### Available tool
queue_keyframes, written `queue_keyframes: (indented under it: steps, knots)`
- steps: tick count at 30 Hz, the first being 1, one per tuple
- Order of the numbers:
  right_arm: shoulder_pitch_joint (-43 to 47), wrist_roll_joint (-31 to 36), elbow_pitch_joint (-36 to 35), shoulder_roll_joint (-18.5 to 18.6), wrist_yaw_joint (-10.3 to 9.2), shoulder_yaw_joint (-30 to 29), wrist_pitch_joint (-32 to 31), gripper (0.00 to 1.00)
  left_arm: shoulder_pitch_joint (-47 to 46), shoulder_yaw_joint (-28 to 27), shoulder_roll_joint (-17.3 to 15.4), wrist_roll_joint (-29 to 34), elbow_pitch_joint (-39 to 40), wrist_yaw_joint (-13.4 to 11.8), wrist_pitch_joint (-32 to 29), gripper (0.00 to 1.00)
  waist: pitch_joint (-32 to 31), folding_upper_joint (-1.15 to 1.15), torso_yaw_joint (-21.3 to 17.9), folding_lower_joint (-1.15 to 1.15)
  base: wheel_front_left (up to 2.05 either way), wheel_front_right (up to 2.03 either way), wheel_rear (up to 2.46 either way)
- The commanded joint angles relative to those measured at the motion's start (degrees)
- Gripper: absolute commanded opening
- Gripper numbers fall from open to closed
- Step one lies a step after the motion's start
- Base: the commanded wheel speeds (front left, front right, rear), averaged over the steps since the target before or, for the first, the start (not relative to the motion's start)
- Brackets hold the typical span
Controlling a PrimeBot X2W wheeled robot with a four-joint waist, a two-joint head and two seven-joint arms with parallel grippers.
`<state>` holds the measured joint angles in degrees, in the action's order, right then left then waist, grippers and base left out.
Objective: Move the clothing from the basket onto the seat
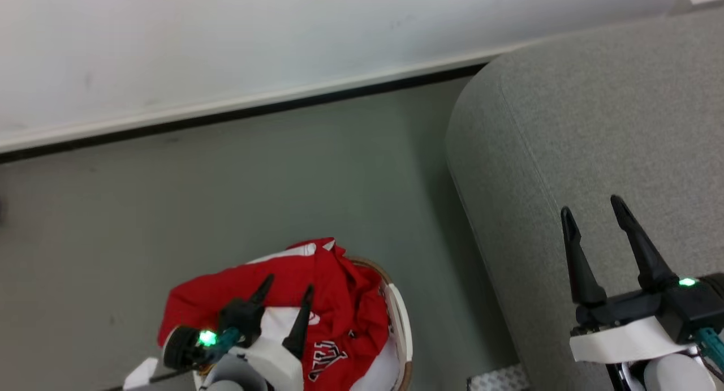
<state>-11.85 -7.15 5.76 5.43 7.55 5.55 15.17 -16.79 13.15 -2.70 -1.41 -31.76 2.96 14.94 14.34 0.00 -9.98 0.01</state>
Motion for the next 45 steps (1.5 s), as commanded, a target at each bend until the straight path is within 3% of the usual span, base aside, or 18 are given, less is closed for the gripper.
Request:
queue_keyframes:
  steps: [1,6,9,20,28,29,30,38,45]
  knots:
    - [-1.1,-0.32,-0.28,0.22,-0.12,0.16,-0.02,1.0,-0.76,0.0,-0.4,0.4,-0.7,-0.08,-0.3,1.0,5.5,0.0,-2.51,-0.01,0.0,0.0,0.0]
    - [-6.24,-0.19,-1.95,0.19,-0.12,2.32,-0.03,1.0,-9.27,2.5,-1.19,2.87,-11.19,0.87,-4.82,1.0,13.29,0.0,-4.69,-0.01,0.0,0.0,0.0]
    - [-8.98,-0.43,-3.23,-0.46,-0.12,3.2,-0.02,1.0,-13.48,3.29,-2.03,4.15,-16.53,0.1,-7.96,1.0,17.2,0.0,-5.89,-0.01,0.0,0.0,0.0]
    - [-15.59,-1.1,-7.72,-1.91,-0.12,4.91,-0.02,1.0,-25.05,4.42,-5.18,7.13,-28.95,-4.17,-15.58,1.0,29.97,0.0,-8.21,-0.01,0.0,0.0,0.0]
    - [-17.92,-1.46,-9.21,-2.43,-0.12,5.97,-0.02,1.0,-31.17,5.04,-7.62,8.07,-34.4,-7.99,-15.12,1.0,35.3,0.0,-9.02,-0.01,0.0,0.0,0.0]
    - [-17.96,-1.53,-9.12,-2.5,-0.12,6.08,-0.02,1.0,-31.65,4.99,-7.85,8.0,-34.99,-8.63,-14.83,0.57,35.47,0.0,-9.11,-0.01,0.0,0.0,0.0]
    - [-17.87,-1.6,-8.93,-2.52,-0.12,6.24,-0.02,1.0,-31.76,4.86,-7.9,7.69,-35.68,-8.95,-14.48,0.0,35.45,0.0,-9.22,-0.01,0.0,0.0,0.0]
    - [-15.24,-3.02,-7.02,-2.56,-0.12,5.64,-0.02,1.0,-29.8,3.41,-4.59,3.97,-37.94,-8.58,-9.68,0.0,29.35,0.0,-7.8,-0.01,0.0,0.0,0.0]
    - [-10.33,-1.65,-3.77,-2.5,-0.12,5.06,-0.02,1.0,-23.4,2.89,-1.33,0.01,-38.65,-4.74,-4.27,0.0,17.34,0.0,-3.09,-0.01,0.0,0.0,0.0]
